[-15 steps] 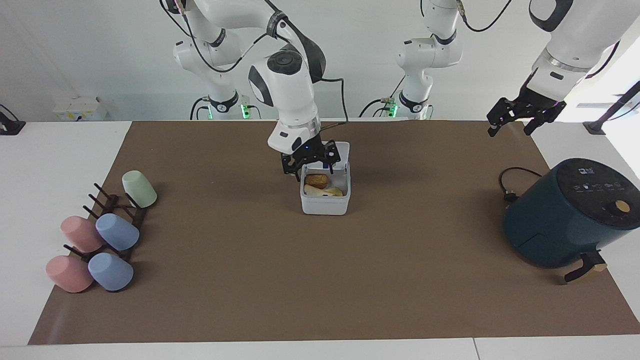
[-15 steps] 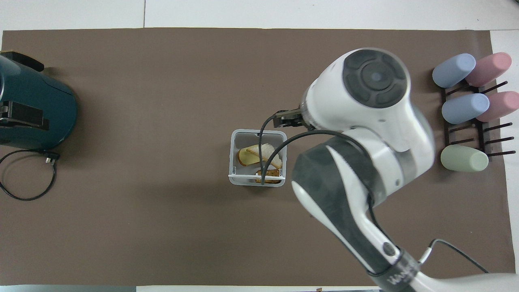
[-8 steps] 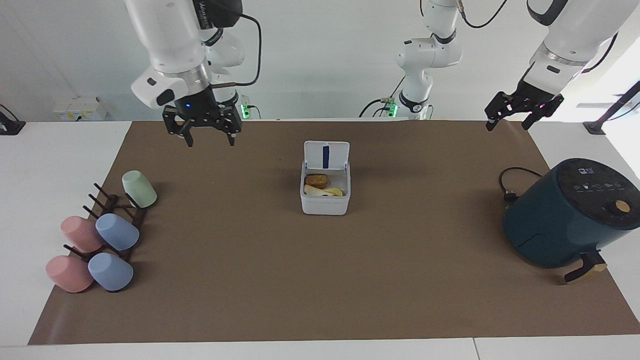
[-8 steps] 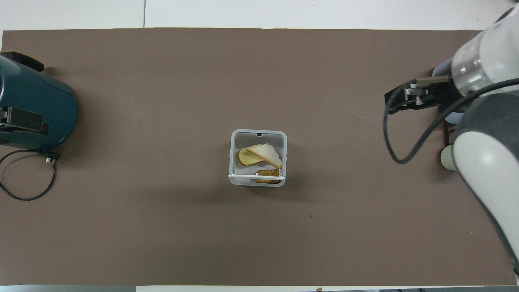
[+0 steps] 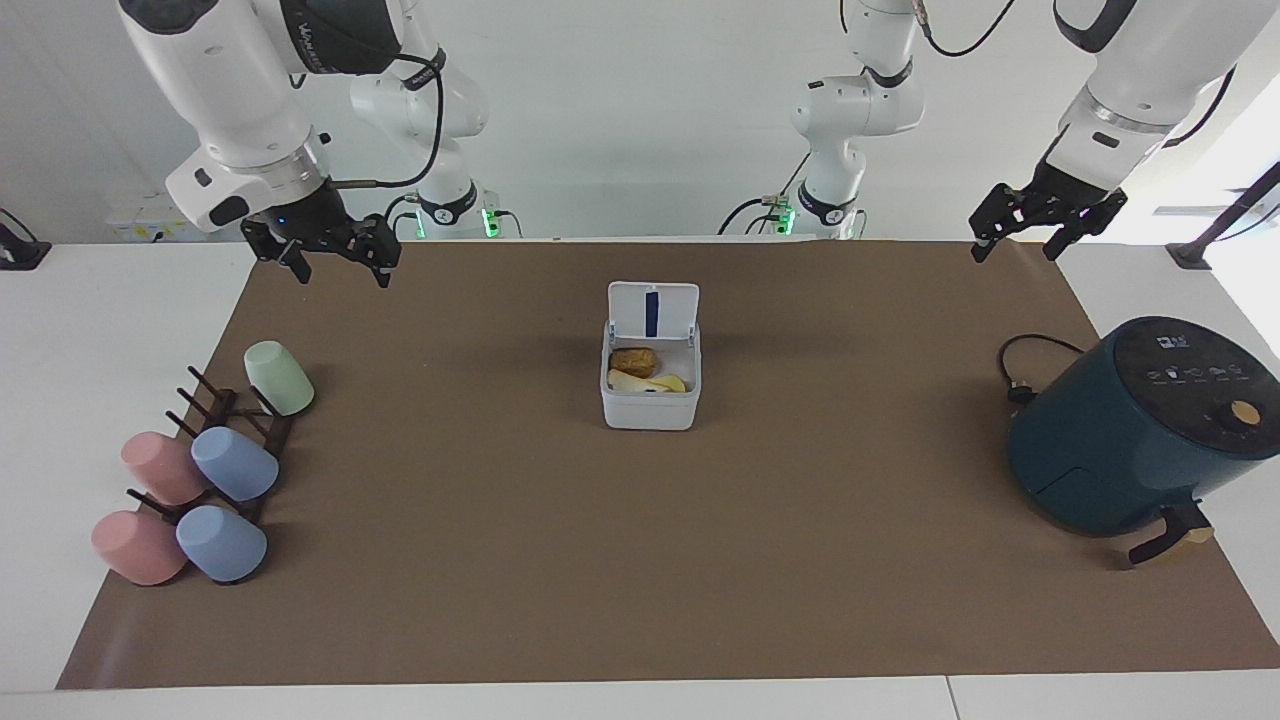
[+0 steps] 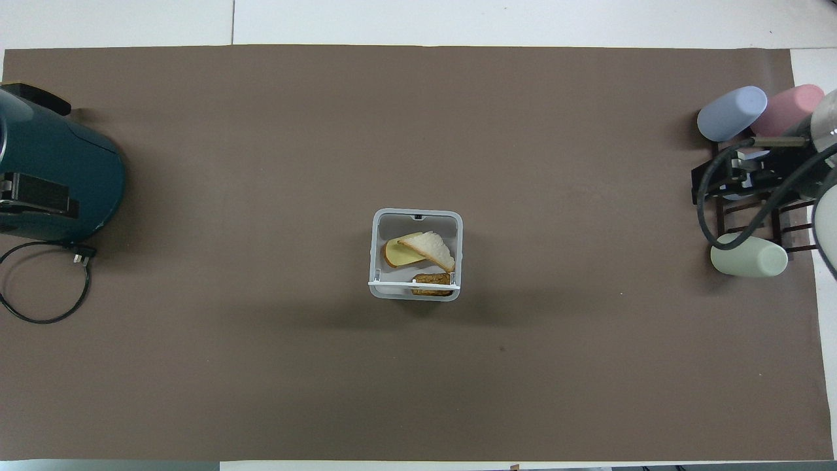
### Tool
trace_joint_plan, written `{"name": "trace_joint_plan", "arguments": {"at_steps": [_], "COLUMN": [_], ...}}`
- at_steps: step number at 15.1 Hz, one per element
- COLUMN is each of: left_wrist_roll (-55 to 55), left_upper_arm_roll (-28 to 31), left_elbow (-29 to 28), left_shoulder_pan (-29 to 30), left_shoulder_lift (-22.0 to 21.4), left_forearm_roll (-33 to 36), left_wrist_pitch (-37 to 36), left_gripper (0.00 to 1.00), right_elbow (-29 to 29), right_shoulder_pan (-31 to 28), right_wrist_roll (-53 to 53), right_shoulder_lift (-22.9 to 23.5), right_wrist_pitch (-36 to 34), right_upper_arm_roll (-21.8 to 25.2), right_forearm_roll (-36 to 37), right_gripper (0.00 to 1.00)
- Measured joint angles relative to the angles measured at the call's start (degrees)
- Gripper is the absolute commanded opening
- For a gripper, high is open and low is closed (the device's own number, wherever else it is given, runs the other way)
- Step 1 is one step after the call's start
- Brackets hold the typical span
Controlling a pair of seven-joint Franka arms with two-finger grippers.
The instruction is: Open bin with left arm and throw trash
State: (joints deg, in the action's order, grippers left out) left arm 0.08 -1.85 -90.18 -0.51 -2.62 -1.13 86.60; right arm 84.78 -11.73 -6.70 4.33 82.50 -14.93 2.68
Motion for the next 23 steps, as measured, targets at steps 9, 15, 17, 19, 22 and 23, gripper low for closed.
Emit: {"name": "trace_joint_plan", "arguments": {"at_steps": [9,15,17,19,22,23], "left_wrist_roll": [0.04,0.05,0.05,0.05,0.05,0.05], "left_upper_arm_roll": [-0.02,-0.02,-0.01,0.0,0.0,0.0], "left_elbow": [-0.04,-0.05,-0.05,-0.06,-0.1,-0.1], "left_shoulder_pan": [0.0,0.0,0.0,0.0,0.0,0.0], "left_shoulder_lift": [-0.01,-0.02,-0.02,-0.02,-0.02,-0.02], "left_forearm_roll": [0.0,0.0,0.0,0.0,0.0,0.0], "left_wrist_pitch": [0.0,0.0,0.0,0.0,0.0,0.0], "left_gripper": [1.0,1.0,1.0,1.0,1.0,1.0], "right_elbow": [5.52,6.67,6.68,6.68,6.7,6.71], "right_shoulder_pan": [12.52,11.33,11.33,11.26,10.24,9.98], "right_wrist_roll": [4.27,4.27,4.27,4.27,4.27,4.27], "right_shoulder_lift": [-4.8,-5.35,-5.35,-5.35,-5.35,-5.35], "right_wrist_pitch": [-0.44,-0.25,-0.22,-0.21,-0.21,-0.21], "right_upper_arm_roll": [14.06,15.21,15.2,15.17,14.86,14.74], "right_forearm_roll": [-0.08,-0.08,-0.08,-0.08,-0.08,-0.08], "right_gripper": [1.0,1.0,1.0,1.0,1.0,1.0]}}
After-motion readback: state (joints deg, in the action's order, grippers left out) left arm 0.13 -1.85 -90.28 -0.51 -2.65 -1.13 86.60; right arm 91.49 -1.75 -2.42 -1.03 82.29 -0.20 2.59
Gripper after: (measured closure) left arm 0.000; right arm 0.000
